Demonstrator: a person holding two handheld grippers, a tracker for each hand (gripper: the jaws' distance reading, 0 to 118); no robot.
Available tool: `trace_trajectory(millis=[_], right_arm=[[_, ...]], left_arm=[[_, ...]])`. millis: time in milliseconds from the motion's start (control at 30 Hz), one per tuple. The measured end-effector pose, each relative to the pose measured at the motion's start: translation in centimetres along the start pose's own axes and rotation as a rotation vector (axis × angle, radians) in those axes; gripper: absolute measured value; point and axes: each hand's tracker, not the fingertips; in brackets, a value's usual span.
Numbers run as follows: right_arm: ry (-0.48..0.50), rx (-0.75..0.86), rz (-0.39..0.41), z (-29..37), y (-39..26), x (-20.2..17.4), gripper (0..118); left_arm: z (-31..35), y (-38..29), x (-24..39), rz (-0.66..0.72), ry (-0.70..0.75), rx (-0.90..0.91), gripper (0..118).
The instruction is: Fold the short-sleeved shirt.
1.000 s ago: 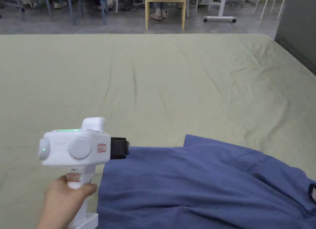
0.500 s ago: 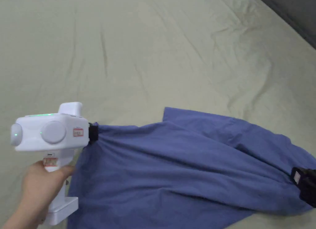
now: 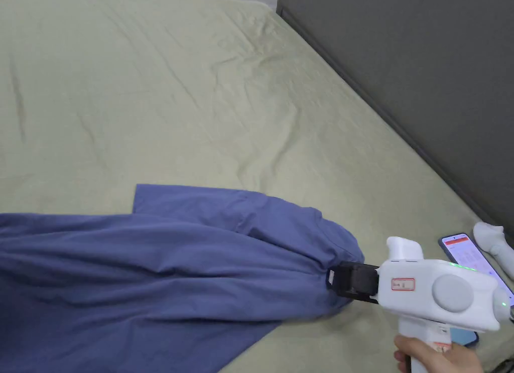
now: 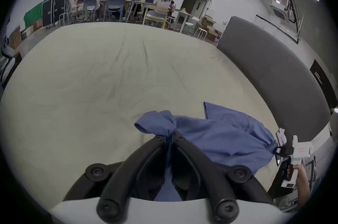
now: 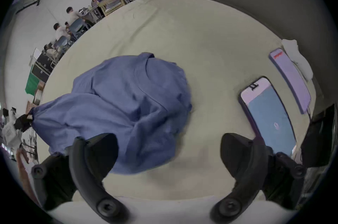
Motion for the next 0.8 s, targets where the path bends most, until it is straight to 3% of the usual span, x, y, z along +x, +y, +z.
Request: trace_trajectory(millis=[33,67,100,133,267,400,633,767,800], right_arm=[[-0.009,-0.028,0.024,-0.9,0.4,-0.5,98],[-0.002,-0.045,0.043,-1.8,0.7,-0.7,73],[0.019,-0.054,0.043,-2.7,0.7,-1.2,34],[0.019,-0.054,0.024,-3.0,0.6,-1.5,27],[-0.045,0.04,0.117,-0.4,-0.8,-3.3,19],[-0.035,0.139,0.162,3.2,-1.0,-4.7,17],[0.175,0.428,0.241,13.9,0.8,-9.8,17],[0.308,0.586,0.256,19.9,2.1,-13.0,17],[0.348,0.624,0.248,21.7,2.6,-13.8,17]], left_arm=[[0.0,-0.3,-0.1,0.003,0.005,-0.006,2],[0.0,-0.6,-0.2,0.011,0.007,-0.011,2],[0.0,-0.9,-0.4,0.029,0.007,-0.015,2],[-0.8,-1.2,-0.9,0.049,0.003,-0.022,2],[0.0,-2.3,-1.7,0.089,0.01,-0.011,2],[2.1,-2.5,-2.1,0.101,0.023,0.023,2],[14.6,-0.3,-1.0,0.085,-0.02,0.25,2],[23.5,1.7,-1.5,0.008,-0.018,0.422,2],[27.3,2.1,1.6,-0.013,-0.015,0.476,2]])
